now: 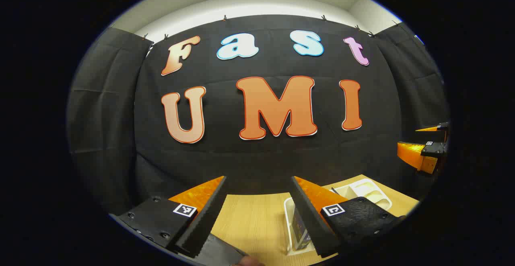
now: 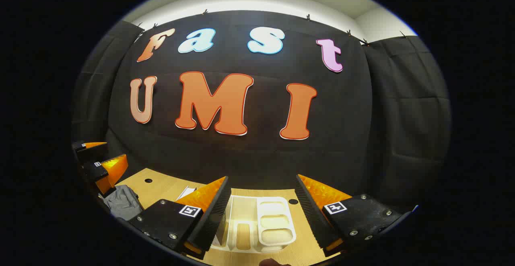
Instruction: Open the schoolbag, grab two books from the bookshelf and put them into the schoolbag.
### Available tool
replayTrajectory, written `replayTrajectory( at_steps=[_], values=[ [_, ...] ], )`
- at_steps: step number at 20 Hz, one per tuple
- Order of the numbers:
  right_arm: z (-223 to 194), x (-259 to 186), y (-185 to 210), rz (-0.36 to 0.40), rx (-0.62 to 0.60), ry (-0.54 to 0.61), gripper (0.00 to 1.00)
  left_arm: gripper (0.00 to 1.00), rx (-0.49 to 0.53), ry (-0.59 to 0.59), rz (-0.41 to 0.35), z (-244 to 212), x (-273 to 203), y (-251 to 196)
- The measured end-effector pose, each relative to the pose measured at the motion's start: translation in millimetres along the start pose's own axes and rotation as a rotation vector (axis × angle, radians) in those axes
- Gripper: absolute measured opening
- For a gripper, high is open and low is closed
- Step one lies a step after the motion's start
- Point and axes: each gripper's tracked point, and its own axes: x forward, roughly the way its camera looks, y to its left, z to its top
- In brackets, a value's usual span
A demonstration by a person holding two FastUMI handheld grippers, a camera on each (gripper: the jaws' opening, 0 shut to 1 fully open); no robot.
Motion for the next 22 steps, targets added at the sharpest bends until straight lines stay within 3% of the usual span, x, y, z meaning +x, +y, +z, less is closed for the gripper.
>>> replayTrajectory(
  at_steps=[22],
  values=[
    [-1.3, 12.0, 15.8, 0.074, -0.007, 0.002, 0.95, 0.97, 0.046, -0.018, 0.075, 3.5, -10.7, 17.2]
  ],
)
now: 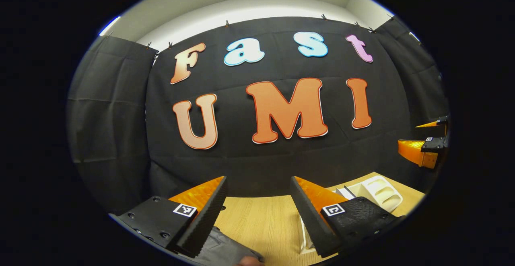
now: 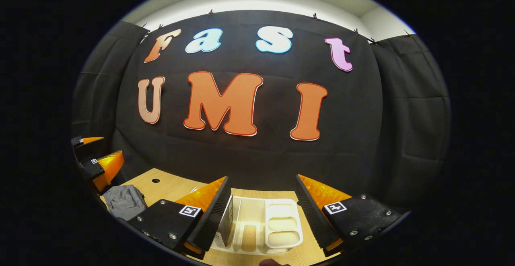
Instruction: Open the schoolbag, grab two books from the bookshelf and put them into the schoolbag.
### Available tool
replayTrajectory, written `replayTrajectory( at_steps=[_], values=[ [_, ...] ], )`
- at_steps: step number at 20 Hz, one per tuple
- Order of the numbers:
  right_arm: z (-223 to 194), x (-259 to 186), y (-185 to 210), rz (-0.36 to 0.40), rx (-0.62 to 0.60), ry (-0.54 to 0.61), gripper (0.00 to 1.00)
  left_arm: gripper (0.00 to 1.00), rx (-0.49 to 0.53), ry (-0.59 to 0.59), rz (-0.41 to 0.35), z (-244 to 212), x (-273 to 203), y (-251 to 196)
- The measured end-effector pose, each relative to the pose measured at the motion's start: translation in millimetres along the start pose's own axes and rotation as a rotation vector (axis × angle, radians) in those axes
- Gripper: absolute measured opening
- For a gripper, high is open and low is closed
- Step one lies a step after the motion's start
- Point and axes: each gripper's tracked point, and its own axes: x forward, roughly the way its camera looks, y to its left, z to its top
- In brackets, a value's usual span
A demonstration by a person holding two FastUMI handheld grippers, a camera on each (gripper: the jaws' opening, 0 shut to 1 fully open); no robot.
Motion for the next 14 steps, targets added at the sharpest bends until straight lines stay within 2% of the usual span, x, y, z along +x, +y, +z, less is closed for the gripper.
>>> replayTrajectory(
  at_steps=[5, 6, 7, 10, 12, 14],
  values=[
    [-4.2, 1.8, 0.0, 0.005, 0.0, 0.004, 0.95, 1.0, 0.015, -0.022, 0.019, 6.0, -1.4, 2.8],
    [-5.6, 2.2, 0.6, 0.008, 0.002, 0.007, 0.95, 0.97, 0.02, -0.024, 0.023, 6.6, -1.6, 2.8],
    [-6.2, 3.0, 0.7, 0.009, 0.005, 0.008, 0.95, 1.0, 0.024, -0.024, 0.025, 6.2, -1.0, 2.9],
    [-9.6, 7.9, -0.5, 0.015, -0.005, 0.011, 0.95, 1.0, 0.021, -0.025, 0.032, 4.0, -1.8, 4.8],
    [-8.8, 12.0, -7.8, 0.004, -0.009, 0.012, 0.95, 0.97, 0.02, -0.008, 0.036, -3.0, 1.4, 6.5],
    [-7.6, 15.9, -13.9, -0.002, 0.0, 0.01, 0.95, 1.0, 0.034, 0.009, 0.056, -13.6, 2.2, 13.5]
  ],
)
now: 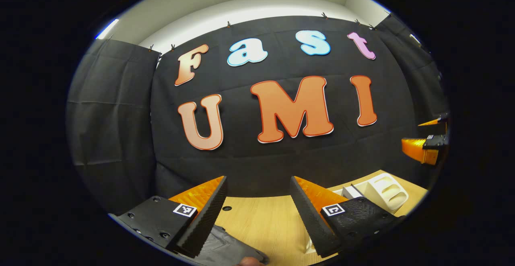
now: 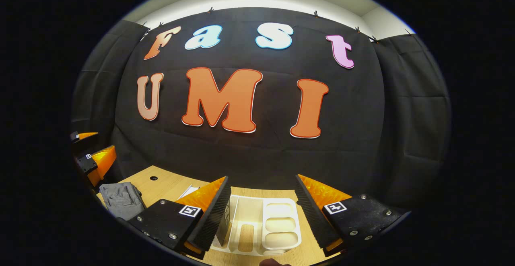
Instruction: Open the schoolbag, grab two books from the bookshelf and put them into the schoolbag.
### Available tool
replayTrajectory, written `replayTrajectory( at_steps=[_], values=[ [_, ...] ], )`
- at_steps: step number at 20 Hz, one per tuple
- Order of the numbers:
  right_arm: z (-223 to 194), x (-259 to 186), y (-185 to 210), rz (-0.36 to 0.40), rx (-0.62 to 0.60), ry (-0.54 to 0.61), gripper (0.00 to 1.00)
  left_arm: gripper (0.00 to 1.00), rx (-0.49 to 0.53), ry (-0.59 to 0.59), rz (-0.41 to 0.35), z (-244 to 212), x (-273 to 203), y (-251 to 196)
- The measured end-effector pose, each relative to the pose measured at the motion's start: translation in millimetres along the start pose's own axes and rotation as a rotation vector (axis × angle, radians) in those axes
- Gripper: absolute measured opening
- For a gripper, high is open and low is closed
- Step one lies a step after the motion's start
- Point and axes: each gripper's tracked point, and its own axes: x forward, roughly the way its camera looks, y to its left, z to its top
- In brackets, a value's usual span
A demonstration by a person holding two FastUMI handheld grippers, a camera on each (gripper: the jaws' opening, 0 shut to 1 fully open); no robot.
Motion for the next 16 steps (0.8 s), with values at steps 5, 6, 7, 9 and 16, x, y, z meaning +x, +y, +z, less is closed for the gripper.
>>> replayTrajectory(
  at_steps=[5, 6, 7, 9, 16],
  values=[
    [-7.6, 14.9, -16.5, -0.016, -0.005, 0.008, 0.95, 1.0, 0.073, 0.048, 0.029, -30.3, 0.2, 3.8],
    [-10.5, 18.5, -19.1, -0.017, -0.01, 0.014, 0.95, 0.97, 0.085, 0.067, 0.035, -38.9, 0.3, 6.4],
    [-14.4, 21.9, -23.0, -0.017, -0.015, 0.022, 0.95, 0.97, 0.103, 0.084, 0.05, -47.9, -0.6, 9.8],
    [-20.6, 28.7, -26.4, -0.008, -0.013, 0.034, 0.95, 0.97, 0.148, 0.127, 0.071, -69.2, -2.4, 15.3],
    [-44.6, 56.3, -31.0, 0.02, -0.006, 0.073, 0.95, 0.97, 0.358, 0.229, 0.096, -134.9, -23.4, 16.9]
  ],
)
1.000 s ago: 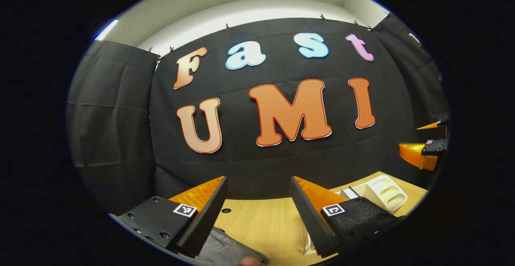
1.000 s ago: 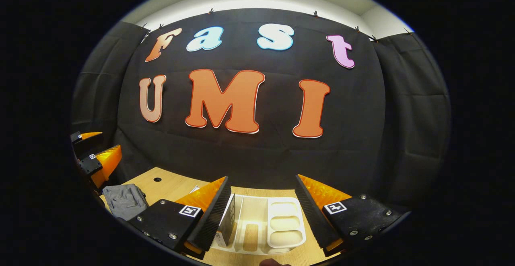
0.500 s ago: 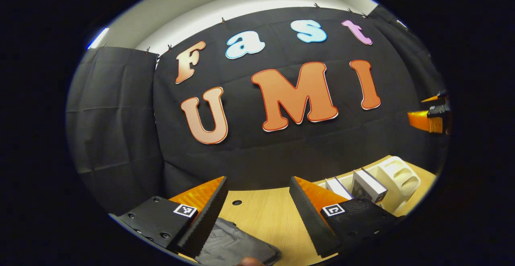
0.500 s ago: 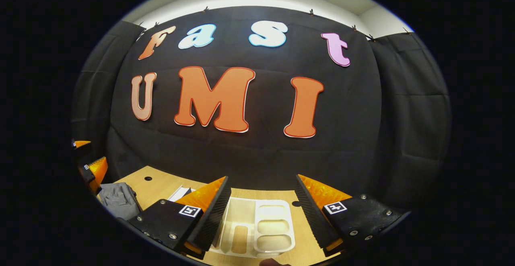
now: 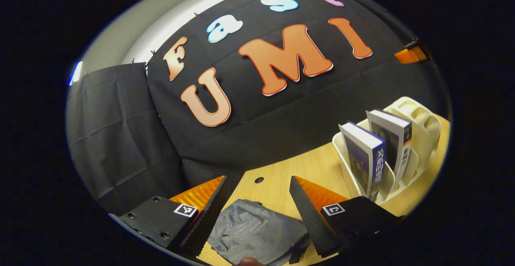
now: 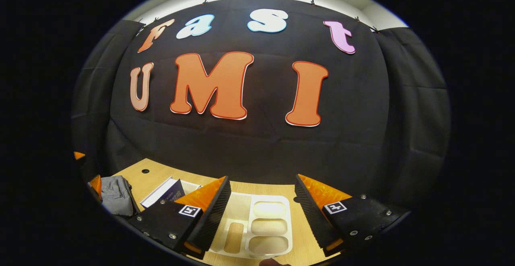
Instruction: Open the schoolbag, grab two books from the bookshelf and put them into the schoolbag.
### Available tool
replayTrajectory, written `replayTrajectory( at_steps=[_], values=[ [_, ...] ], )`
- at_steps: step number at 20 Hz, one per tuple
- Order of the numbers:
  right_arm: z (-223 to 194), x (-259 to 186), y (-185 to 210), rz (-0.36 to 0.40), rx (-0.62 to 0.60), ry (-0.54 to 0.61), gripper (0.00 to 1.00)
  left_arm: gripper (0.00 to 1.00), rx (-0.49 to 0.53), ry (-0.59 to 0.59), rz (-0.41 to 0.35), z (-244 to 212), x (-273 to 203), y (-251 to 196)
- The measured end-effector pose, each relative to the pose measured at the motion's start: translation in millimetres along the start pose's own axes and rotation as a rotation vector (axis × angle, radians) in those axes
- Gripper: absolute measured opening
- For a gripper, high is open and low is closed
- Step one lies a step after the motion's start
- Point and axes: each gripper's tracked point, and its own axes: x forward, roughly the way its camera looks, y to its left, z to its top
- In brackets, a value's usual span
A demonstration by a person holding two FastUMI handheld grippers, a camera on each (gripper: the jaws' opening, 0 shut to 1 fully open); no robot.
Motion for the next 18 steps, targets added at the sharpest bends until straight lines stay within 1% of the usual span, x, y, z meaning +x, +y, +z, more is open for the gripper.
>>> replayTrajectory(
  at_steps=[5, 12, 16, 18],
  values=[
    [-3.3, 12.1, 3.5, 0.02, 0.01, 0.005, 0.95, 0.96, 0.143, 0.088, 0.003, -49.9, -10.2, -16.0],
    [-6.1, 14.7, 6.1, 0.031, 0.011, 0.01, 0.95, 0.96, 0.342, 0.17, -0.035, -111.9, -19.3, -37.4],
    [-6.0, 13.4, 0.7, 0.021, 0.018, 0.009, 0.95, 0.96, 0.408, 0.222, -0.067, -147.6, -28.9, -46.2],
    [-7.3, 11.9, -1.5, 0.021, 0.029, 0.013, 0.95, 0.96, 0.447, 0.24, -0.073, -156.0, -30.8, -46.2]
  ],
)
